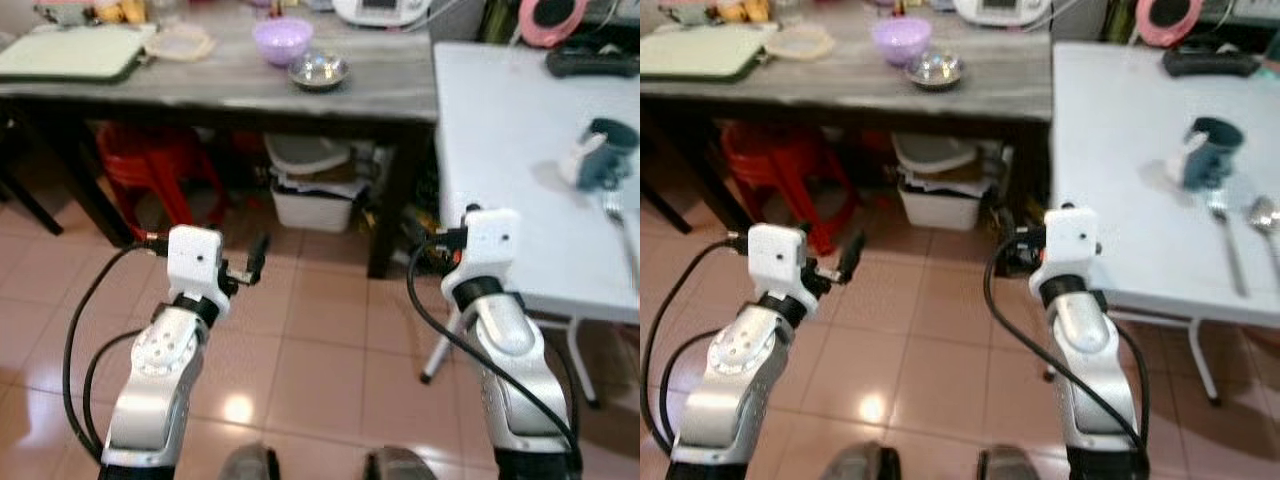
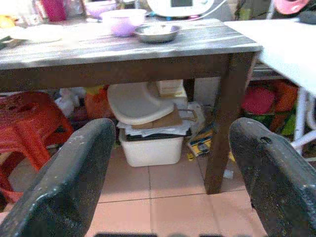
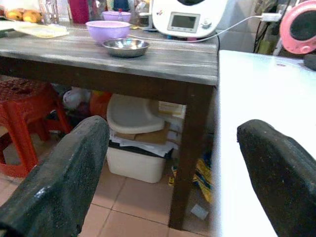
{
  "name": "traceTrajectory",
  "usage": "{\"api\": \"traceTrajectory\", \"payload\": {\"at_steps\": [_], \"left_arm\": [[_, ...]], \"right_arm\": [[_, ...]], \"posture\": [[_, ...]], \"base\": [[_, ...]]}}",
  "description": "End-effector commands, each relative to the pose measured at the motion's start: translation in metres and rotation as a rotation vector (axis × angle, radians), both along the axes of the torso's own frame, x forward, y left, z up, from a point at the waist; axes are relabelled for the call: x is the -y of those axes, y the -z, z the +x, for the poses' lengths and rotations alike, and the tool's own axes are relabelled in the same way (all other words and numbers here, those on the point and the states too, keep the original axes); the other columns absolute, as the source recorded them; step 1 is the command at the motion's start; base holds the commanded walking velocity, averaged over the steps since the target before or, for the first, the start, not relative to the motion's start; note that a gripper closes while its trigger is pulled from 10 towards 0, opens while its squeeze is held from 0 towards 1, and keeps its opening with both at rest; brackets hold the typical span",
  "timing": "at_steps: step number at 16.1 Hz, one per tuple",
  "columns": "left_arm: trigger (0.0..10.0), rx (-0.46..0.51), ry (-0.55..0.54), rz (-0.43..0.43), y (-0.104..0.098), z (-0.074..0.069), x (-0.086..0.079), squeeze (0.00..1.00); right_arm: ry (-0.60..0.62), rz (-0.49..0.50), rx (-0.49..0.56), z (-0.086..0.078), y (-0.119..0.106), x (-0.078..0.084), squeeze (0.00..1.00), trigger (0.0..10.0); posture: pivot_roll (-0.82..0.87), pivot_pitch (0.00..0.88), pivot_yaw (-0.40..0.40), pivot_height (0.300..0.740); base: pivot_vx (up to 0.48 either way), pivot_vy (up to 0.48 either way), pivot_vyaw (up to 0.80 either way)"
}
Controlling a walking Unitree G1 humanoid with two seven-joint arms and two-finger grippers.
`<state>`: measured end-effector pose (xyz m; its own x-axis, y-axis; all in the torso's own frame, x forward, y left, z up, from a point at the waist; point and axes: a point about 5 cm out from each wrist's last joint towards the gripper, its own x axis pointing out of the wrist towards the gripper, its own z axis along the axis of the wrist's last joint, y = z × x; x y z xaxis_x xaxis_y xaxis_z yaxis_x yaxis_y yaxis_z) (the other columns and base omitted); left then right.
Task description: Setting the table
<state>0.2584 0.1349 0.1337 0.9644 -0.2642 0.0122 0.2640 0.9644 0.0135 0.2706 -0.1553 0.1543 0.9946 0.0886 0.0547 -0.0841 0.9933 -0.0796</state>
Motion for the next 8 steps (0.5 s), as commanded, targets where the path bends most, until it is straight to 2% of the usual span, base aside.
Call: {"api": "traceTrajectory", "payload": {"at_steps": [1, 8], "left_arm": [[10.0, 0.013, 0.024, -0.01, -0.0032, -0.0005, 0.0044, 0.0], [10.0, 0.026, 0.044, 0.005, -0.005, -0.0005, 0.0058, 0.0]], "right_arm": [[0.015, 0.0, -0.009, 0.0009, -0.0001, 0.0042, 0.0, 10.0], [0.014, -0.004, 0.0, 0.0075, -0.003, 0.0045, 0.0, 10.0]], "posture": [[-0.01, 0.092, 0.052, 0.74], [0.0, 0.086, 0.054, 0.74]], "base": [[0.0, -0.439, 0.0], [0.0, -0.438, 0.0]]}}
